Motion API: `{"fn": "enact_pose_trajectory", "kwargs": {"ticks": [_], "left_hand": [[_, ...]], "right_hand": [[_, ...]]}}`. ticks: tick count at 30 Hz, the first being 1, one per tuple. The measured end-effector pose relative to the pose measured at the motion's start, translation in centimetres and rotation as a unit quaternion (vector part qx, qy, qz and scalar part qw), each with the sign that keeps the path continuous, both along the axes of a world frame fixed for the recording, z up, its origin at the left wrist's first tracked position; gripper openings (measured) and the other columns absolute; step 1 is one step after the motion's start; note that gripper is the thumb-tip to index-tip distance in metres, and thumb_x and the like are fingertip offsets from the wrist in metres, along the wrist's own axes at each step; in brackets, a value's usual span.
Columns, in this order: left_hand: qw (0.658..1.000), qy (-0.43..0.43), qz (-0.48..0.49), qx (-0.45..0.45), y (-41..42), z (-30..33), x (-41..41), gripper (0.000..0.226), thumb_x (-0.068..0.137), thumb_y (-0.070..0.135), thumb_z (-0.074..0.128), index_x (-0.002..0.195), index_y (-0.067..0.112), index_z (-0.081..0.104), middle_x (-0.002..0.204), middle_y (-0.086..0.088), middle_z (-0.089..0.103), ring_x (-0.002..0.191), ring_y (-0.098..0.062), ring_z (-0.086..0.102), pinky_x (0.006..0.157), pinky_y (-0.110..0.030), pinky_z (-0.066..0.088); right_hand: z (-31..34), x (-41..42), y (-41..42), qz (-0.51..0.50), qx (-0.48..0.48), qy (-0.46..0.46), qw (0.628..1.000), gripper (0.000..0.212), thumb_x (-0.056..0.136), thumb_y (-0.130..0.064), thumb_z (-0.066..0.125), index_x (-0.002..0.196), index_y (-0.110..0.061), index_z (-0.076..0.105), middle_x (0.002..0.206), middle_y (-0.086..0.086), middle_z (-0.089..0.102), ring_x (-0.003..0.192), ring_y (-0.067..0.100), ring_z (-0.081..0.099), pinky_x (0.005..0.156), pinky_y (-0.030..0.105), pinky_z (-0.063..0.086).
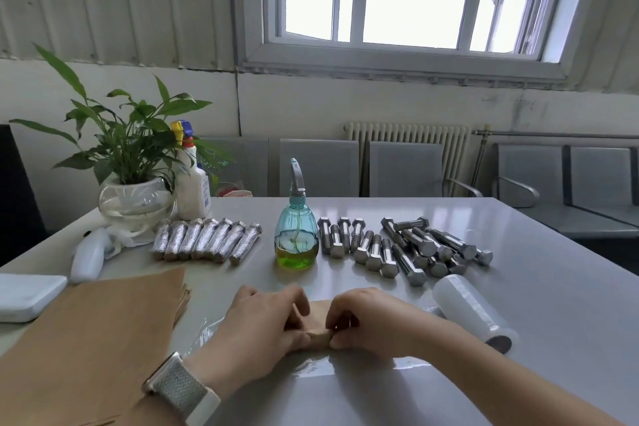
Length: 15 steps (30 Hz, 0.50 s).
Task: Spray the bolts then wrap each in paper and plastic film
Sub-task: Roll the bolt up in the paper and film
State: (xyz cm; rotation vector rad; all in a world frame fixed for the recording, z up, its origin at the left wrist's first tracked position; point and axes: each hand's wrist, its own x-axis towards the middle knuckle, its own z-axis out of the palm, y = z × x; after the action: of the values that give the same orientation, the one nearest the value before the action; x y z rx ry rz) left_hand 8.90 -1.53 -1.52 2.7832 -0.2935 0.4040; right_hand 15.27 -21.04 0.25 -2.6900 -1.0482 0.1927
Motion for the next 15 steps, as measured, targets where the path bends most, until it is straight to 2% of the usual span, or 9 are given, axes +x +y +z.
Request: {"fn": "enact_pose_trajectory", "kwargs": {"ticks": [2,4,6,10,11,13,15], "left_hand": [[1.000,0.021,0.000,-0.018,0.1,0.2,0.2,0.020,0.082,0.054,0.066,0.094,0.041,0.055,0.080,0.026,0.056,0.075,0.010,0.034,0.078,-0.019,0.023],[0.999,0.032,0.008,-0.028,0.1,0.1,0.2,0.017,0.081,0.054,0.067,0.091,0.042,0.060,0.075,0.026,0.051,0.075,0.013,0.031,0.078,-0.023,0.024],[0.998,0.045,0.013,-0.047,0.1,0.1,0.1,0.013,0.081,0.054,0.067,0.083,0.044,0.059,0.077,0.027,0.051,0.080,0.007,0.034,0.080,-0.024,0.025],[0.994,0.070,0.022,-0.083,0.3,0.1,-0.1,0.016,0.081,0.054,0.068,0.073,0.046,0.057,0.080,0.028,0.058,0.090,0.001,0.043,0.088,-0.023,0.029],[0.993,0.071,0.025,-0.090,0.3,0.1,-0.2,0.014,0.082,0.054,0.068,0.074,0.046,0.058,0.081,0.028,0.059,0.092,0.000,0.042,0.090,-0.023,0.030],[0.993,0.070,0.027,-0.096,0.3,0.2,-0.3,0.012,0.082,0.053,0.068,0.078,0.045,0.061,0.083,0.028,0.059,0.093,-0.002,0.040,0.092,-0.023,0.030],[0.992,0.074,0.026,-0.096,0.3,0.2,-0.2,0.010,0.082,0.053,0.068,0.082,0.045,0.063,0.084,0.029,0.058,0.094,-0.002,0.040,0.090,-0.023,0.029]], "right_hand": [[0.5,0.6,0.2,0.011,-0.038,0.036,0.999,0.029,0.088,-0.038,0.068,0.115,-0.028,0.066,0.115,-0.004,0.063,0.094,0.013,0.053,0.078,0.027,0.040],[1.1,1.1,0.7,0.020,-0.086,0.063,0.994,0.034,0.089,-0.039,0.067,0.121,-0.028,0.064,0.119,-0.003,0.061,0.091,0.010,0.049,0.076,0.026,0.037],[1.9,1.6,1.3,0.033,-0.142,0.078,0.986,0.037,0.091,-0.040,0.064,0.126,-0.026,0.062,0.123,-0.002,0.062,0.093,0.011,0.049,0.074,0.026,0.036],[3.2,2.4,2.7,0.063,-0.239,0.121,0.961,0.039,0.092,-0.043,0.063,0.124,-0.020,0.064,0.117,0.003,0.065,0.097,0.022,0.058,0.084,0.034,0.049],[3.5,2.8,2.9,0.061,-0.243,0.130,0.959,0.036,0.092,-0.045,0.064,0.117,-0.020,0.066,0.108,0.002,0.067,0.092,0.021,0.060,0.082,0.033,0.051],[4.0,3.7,3.3,0.035,-0.189,0.105,0.976,0.032,0.093,-0.047,0.061,0.105,-0.018,0.067,0.088,-0.003,0.065,0.078,0.017,0.060,0.072,0.029,0.050],[3.8,4.9,3.3,-0.003,-0.119,0.020,0.993,0.034,0.097,-0.042,0.056,0.109,-0.012,0.067,0.096,0.000,0.065,0.088,0.020,0.061,0.078,0.031,0.048]]}}
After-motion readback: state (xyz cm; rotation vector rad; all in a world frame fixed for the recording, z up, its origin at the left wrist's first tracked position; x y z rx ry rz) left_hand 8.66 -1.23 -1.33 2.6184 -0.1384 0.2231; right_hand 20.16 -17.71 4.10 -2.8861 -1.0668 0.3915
